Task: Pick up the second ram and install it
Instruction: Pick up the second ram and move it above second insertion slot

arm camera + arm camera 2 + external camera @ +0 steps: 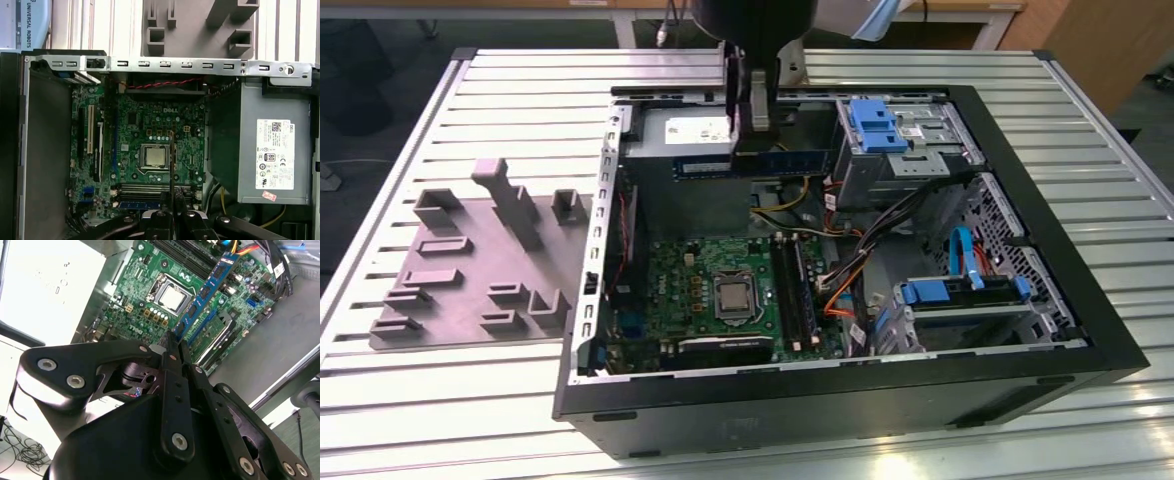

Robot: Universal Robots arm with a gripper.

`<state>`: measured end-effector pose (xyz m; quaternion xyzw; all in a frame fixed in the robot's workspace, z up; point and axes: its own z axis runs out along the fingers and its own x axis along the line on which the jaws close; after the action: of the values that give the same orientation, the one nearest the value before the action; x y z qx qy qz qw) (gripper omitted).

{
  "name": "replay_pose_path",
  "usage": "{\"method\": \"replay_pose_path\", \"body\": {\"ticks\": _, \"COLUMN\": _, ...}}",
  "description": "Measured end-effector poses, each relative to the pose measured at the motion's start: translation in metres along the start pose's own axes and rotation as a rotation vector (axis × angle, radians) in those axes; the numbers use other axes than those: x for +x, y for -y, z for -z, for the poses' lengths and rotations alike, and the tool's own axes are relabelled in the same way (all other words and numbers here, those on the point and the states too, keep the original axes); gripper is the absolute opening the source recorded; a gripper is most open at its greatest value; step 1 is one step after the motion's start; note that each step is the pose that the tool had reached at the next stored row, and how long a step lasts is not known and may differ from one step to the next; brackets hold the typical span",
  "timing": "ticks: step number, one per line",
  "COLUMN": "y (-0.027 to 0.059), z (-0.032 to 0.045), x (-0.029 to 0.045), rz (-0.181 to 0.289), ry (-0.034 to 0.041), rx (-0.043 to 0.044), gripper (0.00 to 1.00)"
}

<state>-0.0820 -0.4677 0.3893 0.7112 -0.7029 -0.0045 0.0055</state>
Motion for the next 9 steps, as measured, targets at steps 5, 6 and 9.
{"method": "replay_pose_path", "body": {"ticks": 5, "y": 0.0064, "z": 0.0001, "x": 0.0001, "rz": 0.000, "ry": 0.0000, "rx": 0.0000, "gripper": 0.14}}
{"method": "replay_pose_path", "body": {"ticks": 6, "y": 0.0078, "z": 0.0001, "x": 0.0001, "rz": 0.000, "ry": 0.0001, "rx": 0.0000, "gripper": 0.14}}
{"method": "replay_pose_path", "body": {"ticks": 9, "y": 0.0120, "z": 0.0002, "x": 0.0002, "rz": 0.000, "ry": 0.0000, "rx": 0.0000, "gripper": 0.14}}
